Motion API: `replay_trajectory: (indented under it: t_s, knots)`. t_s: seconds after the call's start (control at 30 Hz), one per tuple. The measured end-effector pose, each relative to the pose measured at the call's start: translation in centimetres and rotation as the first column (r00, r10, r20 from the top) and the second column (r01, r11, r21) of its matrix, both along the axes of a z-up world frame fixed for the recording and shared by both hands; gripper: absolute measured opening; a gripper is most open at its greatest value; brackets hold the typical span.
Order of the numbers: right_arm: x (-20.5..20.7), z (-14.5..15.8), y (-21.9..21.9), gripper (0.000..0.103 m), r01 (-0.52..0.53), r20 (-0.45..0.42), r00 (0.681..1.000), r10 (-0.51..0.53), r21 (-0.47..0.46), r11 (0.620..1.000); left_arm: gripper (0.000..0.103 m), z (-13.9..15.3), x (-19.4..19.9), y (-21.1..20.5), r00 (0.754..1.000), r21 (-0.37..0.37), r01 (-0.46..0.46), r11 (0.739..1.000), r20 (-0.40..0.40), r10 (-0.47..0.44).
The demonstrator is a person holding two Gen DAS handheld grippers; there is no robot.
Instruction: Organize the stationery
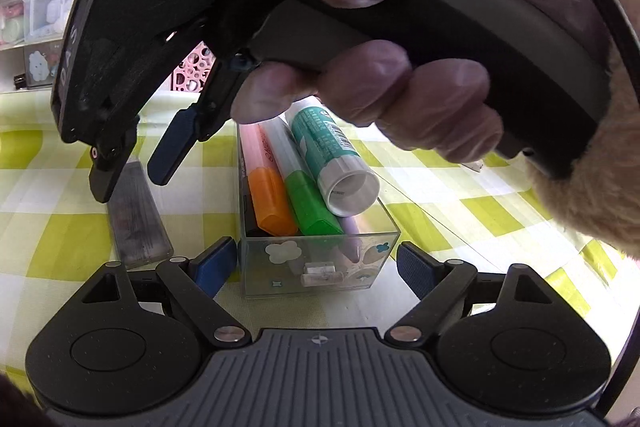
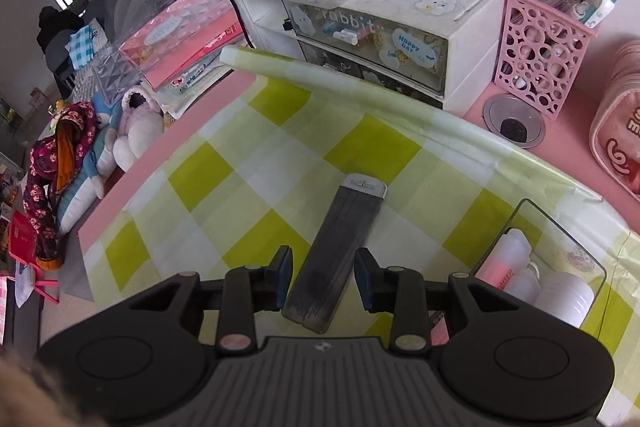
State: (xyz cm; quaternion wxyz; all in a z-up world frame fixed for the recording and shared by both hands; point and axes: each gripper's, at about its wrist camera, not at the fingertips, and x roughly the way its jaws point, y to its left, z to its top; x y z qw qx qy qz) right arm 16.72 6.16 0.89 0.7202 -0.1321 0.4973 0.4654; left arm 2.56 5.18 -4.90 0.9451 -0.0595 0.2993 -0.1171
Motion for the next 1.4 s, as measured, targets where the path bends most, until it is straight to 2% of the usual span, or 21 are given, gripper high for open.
replay_trajectory:
  t_s: [0.13, 0.4, 0.5, 0.67, 0.7, 0.73, 0.9, 1.0, 1.13, 1.4]
  knots:
    - [-0.2, -0.7, 1.1, 0.074, -0.020, 0.033, 0.999, 0.021, -0.042, 0.999, 0.084, 0.0, 0.0, 0.0, 1.000, -0.001, 0.000, 1.000, 0.000, 0.000]
    - [-0.9, -1.4, 1.7, 0.074, -0.047, 0.105, 0.993, 0.053, -0.065, 0.997, 0.085, 0.0, 0.0, 0.1, 1.000, -0.003, 0.002, 1.000, -0.001, -0.002]
    - [-1.4, -1.4, 2.0, 0.067, -0.051, 0.153, 0.986, 0.064, -0.084, 0.995, 0.086, 0.0, 0.0, 0.1, 1.000, -0.003, 0.002, 1.000, -0.001, -0.002]
    - [-1.3, -1.3, 1.5, 0.062, -0.019, 0.153, 0.988, 0.026, -0.049, 0.999, 0.086, 0.0, 0.0, 0.1, 1.000, -0.004, 0.002, 1.000, -0.001, -0.002]
    - [-1.2, -1.1, 1.3, 0.054, -0.009, 0.154, 0.988, 0.014, -0.037, 0.999, 0.086, 0.0, 0.0, 0.1, 1.000, -0.003, 0.002, 1.000, -0.001, -0.002]
    - [-0.9, -0.9, 1.0, 0.034, 0.005, 0.137, 0.991, -0.001, -0.028, 1.000, 0.086, 0.0, 0.0, 0.1, 1.000, -0.002, 0.002, 1.000, -0.001, -0.002]
    - [-0.2, -1.1, 0.2, 0.034, 0.043, 0.092, 0.995, -0.041, -0.013, 0.999, 0.086, 0.0, 0.0, 0.2, 1.000, 0.001, 0.002, 1.000, -0.001, -0.002]
    - [0.2, -1.2, -0.1, 0.038, 0.061, 0.051, 0.997, -0.062, 0.032, 0.998, 0.086, 0.0, 0.0, 0.2, 1.000, 0.001, 0.002, 1.000, -0.001, -0.002]
    - [-0.1, -1.1, 0.4, 0.063, 0.044, 0.073, 0.996, -0.046, 0.031, 0.999, 0.086, 0.0, 0.0, 0.2, 1.000, 0.001, 0.002, 1.000, -0.001, -0.002]
    - [-1.6, -1.5, 1.8, 0.067, -0.051, 0.140, 0.989, 0.051, 0.001, 0.999, 0.086, 0.0, 0.0, 0.2, 1.000, 0.006, 0.002, 1.000, -0.002, -0.002]
